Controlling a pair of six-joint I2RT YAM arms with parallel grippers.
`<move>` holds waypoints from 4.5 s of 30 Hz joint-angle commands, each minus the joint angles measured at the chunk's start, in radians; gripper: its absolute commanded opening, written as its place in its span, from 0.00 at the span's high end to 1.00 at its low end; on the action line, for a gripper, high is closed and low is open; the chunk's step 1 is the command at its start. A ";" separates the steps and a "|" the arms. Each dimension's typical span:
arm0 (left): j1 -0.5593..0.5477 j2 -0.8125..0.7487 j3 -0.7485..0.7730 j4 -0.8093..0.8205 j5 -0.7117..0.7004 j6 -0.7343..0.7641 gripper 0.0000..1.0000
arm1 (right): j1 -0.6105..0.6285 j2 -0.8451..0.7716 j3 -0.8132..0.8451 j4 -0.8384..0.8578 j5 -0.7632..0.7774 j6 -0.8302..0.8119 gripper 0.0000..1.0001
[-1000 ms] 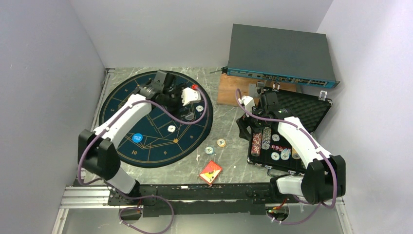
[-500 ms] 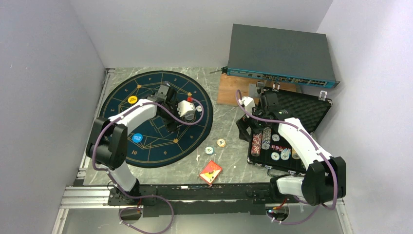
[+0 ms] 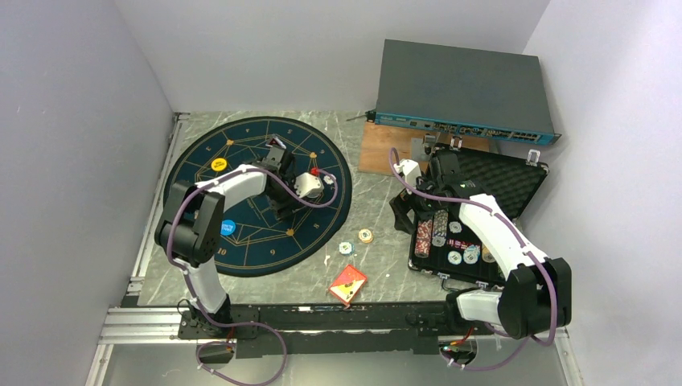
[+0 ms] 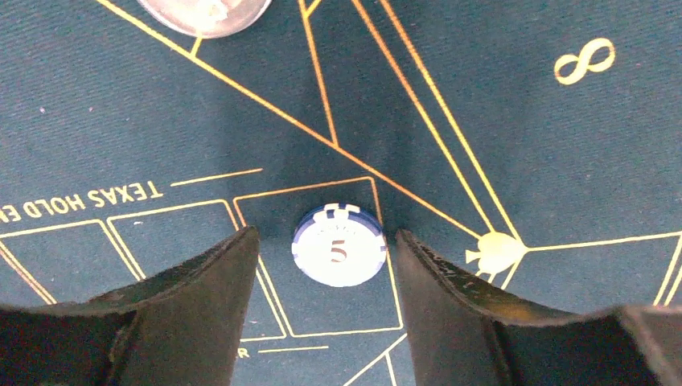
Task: Distribute texas hold em gaming equipment
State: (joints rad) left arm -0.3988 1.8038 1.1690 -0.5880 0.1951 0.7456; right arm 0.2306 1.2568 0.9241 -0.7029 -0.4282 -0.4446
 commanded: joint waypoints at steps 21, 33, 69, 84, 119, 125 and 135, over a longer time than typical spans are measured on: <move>0.067 -0.177 0.040 -0.159 0.104 0.028 0.58 | -0.001 -0.001 -0.001 0.018 -0.007 -0.011 0.00; 0.102 -0.161 -0.054 -0.074 0.095 0.020 0.37 | 0.001 0.002 0.001 0.016 -0.008 -0.011 0.00; 0.190 -0.120 -0.151 -0.060 0.073 0.146 0.50 | 0.001 0.017 0.005 0.013 -0.005 -0.013 0.00; 0.241 -0.132 -0.184 -0.027 0.062 0.151 0.36 | 0.001 0.012 0.004 0.014 -0.006 -0.013 0.00; 0.337 -0.351 -0.249 -0.084 0.161 0.172 0.31 | 0.001 0.014 0.004 0.006 -0.009 -0.011 0.00; 0.285 -0.274 -0.246 -0.007 0.110 0.148 0.29 | 0.001 0.025 0.007 0.005 -0.010 -0.011 0.00; 0.261 -0.177 -0.199 0.029 0.077 0.133 0.31 | 0.001 0.029 0.007 0.005 -0.009 -0.010 0.00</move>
State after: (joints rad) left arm -0.1345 1.5986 0.9215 -0.6014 0.2848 0.8917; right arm 0.2306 1.2854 0.9241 -0.7059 -0.4278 -0.4446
